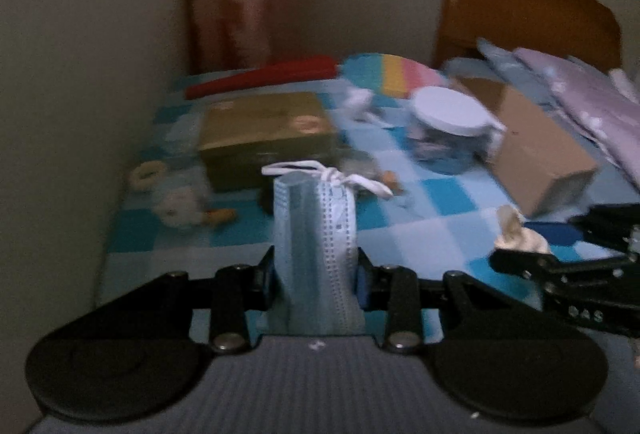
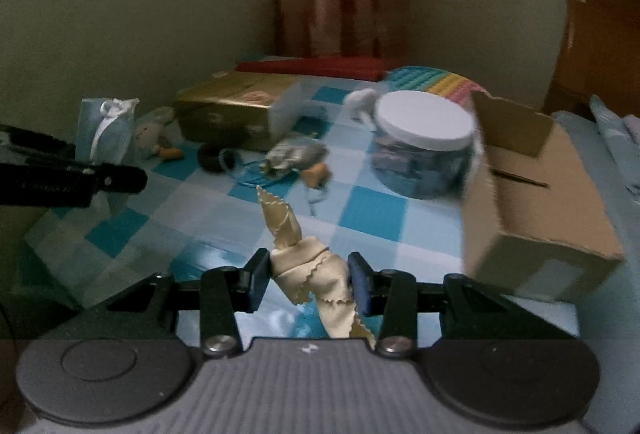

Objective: Organize soft objects
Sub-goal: 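Carry the cloth and mask to the cardboard box with both grippers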

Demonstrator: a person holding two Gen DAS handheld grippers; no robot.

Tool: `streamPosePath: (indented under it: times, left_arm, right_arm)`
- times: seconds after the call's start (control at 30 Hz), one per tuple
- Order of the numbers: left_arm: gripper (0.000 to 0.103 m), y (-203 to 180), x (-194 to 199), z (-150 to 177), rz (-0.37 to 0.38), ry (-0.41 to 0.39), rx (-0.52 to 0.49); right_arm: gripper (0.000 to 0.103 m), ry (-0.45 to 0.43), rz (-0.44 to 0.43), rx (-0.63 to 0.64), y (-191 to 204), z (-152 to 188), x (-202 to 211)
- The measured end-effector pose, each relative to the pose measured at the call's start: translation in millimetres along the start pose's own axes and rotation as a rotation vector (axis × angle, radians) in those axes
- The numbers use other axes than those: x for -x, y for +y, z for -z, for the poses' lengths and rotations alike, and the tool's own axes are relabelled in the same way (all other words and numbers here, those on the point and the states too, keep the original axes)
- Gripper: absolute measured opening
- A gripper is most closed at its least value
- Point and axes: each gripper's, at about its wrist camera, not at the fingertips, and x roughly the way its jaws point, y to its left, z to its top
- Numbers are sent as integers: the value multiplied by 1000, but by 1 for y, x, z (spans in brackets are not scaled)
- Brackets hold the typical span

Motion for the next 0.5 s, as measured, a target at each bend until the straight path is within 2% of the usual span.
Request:
streamPosePath:
  times: [0.37,0.5]
  left_arm:
    - [35,-74,-5,-15,209,27,-147]
    - [35,-96,-14,-21,263,50,-177]
  right_arm:
    - [47,-28,101,-79,-48,11,37]
    - [47,-49,140,-121,-72,8,44]
